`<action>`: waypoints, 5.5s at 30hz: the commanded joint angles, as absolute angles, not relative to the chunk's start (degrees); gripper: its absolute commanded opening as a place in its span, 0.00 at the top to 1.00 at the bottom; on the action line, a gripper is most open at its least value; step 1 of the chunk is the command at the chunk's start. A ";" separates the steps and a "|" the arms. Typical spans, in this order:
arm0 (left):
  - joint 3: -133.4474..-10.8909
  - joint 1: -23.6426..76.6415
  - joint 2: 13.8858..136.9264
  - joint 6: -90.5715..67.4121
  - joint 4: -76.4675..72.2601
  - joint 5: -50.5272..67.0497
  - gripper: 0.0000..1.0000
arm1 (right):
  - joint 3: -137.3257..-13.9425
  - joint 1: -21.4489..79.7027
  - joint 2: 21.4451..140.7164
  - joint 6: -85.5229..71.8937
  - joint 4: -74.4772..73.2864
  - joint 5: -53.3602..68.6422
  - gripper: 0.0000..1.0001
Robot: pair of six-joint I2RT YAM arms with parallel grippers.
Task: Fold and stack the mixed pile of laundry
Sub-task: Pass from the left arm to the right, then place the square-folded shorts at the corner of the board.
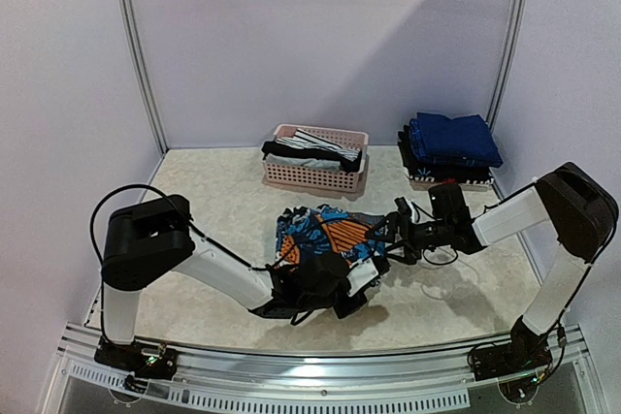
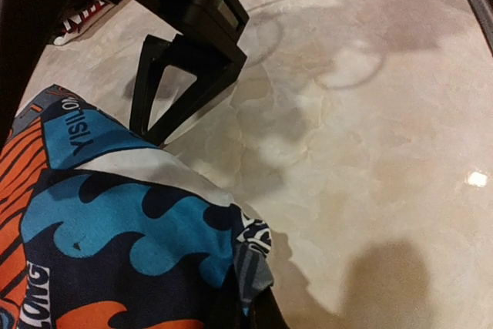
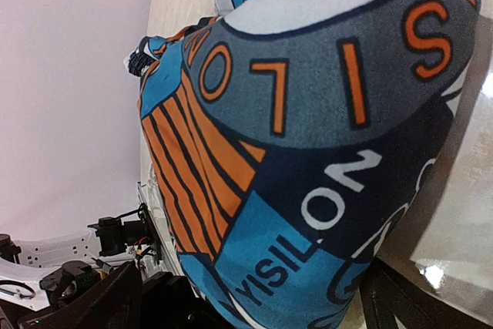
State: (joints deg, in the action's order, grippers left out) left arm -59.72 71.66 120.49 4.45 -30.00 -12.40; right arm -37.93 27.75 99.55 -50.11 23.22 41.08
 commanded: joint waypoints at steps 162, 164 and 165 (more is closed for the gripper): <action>-46.06 72.38 111.45 -5.22 -36.70 -12.28 0.05 | -144.40 14.37 128.15 -27.20 -50.60 12.04 1.00; -46.18 72.41 111.59 -5.44 -36.65 -12.14 0.05 | -144.40 13.73 127.49 -27.00 -50.29 12.29 1.00; -46.29 72.39 111.62 -5.49 -36.65 -11.98 0.05 | -144.40 13.45 127.25 -27.05 -50.08 12.42 1.00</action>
State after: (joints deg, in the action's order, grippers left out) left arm -45.08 72.73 110.28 -4.69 -37.98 -12.71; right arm -142.23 15.05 131.90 -27.16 -52.93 12.56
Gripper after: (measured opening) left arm 0.947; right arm 0.023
